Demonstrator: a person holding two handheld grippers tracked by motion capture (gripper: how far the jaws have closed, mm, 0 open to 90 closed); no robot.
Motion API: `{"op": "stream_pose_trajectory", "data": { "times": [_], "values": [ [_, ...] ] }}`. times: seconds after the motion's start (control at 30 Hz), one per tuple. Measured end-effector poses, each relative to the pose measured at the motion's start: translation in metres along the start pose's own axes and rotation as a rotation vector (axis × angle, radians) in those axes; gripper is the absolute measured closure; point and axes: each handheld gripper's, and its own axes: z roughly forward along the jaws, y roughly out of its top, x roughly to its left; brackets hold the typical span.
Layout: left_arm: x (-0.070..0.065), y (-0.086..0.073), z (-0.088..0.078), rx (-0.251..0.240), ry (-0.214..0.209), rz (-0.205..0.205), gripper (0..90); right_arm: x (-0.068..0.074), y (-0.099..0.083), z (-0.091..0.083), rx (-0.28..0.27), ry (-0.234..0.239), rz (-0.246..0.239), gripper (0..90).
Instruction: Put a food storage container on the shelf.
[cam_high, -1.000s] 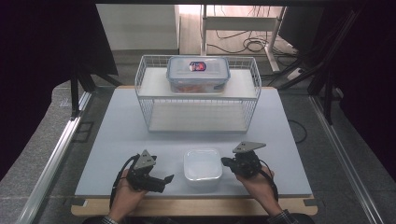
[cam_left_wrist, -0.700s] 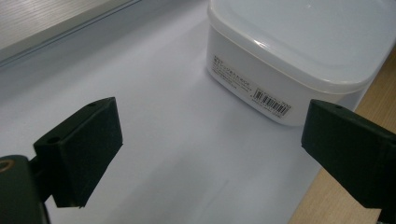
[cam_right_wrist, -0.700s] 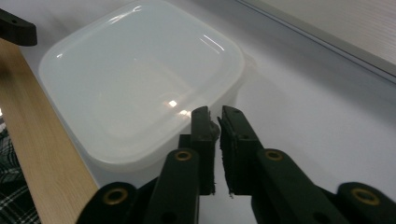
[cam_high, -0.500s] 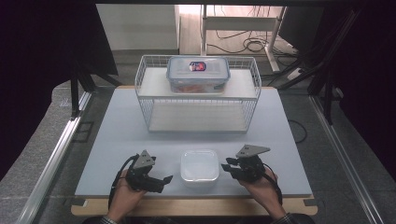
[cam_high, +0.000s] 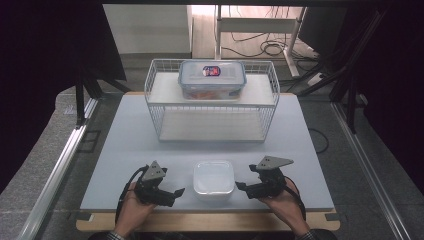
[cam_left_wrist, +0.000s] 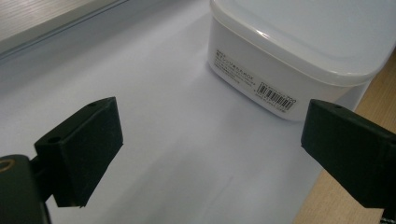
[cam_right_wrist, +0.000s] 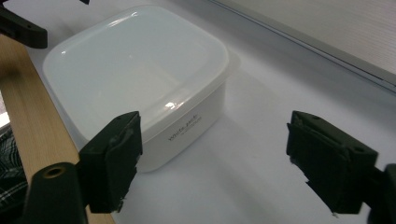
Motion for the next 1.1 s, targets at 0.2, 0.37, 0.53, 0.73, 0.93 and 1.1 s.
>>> {"op": "stream_pose_trajectory", "data": {
  "times": [0.2, 0.37, 0.53, 0.73, 0.93, 1.1],
  "values": [
    [-0.001, 0.002, -0.002, -0.008, -0.009, -0.015, 5.4, -0.001, 0.001, 0.001, -0.019, 0.006, 0.016, 11.0],
    [-0.002, 0.005, -0.003, -0.012, -0.021, -0.027, 5.7, 0.0, 0.003, 0.003, -0.012, 0.004, 0.03, 7.9],
    [-0.007, 0.01, -0.002, -0.014, -0.036, -0.026, 6.7, 0.002, 0.006, 0.006, 0.004, 0.018, 0.035, 4.1],
    [-0.009, 0.019, 0.0, -0.017, -0.062, -0.048, 6.8, 0.01, 0.012, 0.01, -0.002, 0.027, 0.017, 4.1],
    [-0.013, 0.03, 0.005, -0.04, -0.107, -0.075, 8.2, 0.011, 0.017, 0.014, 0.026, 0.032, 0.039, 8.2],
    [-0.018, 0.038, 0.016, -0.017, -0.111, -0.055, 13.5, 0.01, 0.019, 0.015, 0.007, 0.038, 0.048, 14.2]
  ]
}}
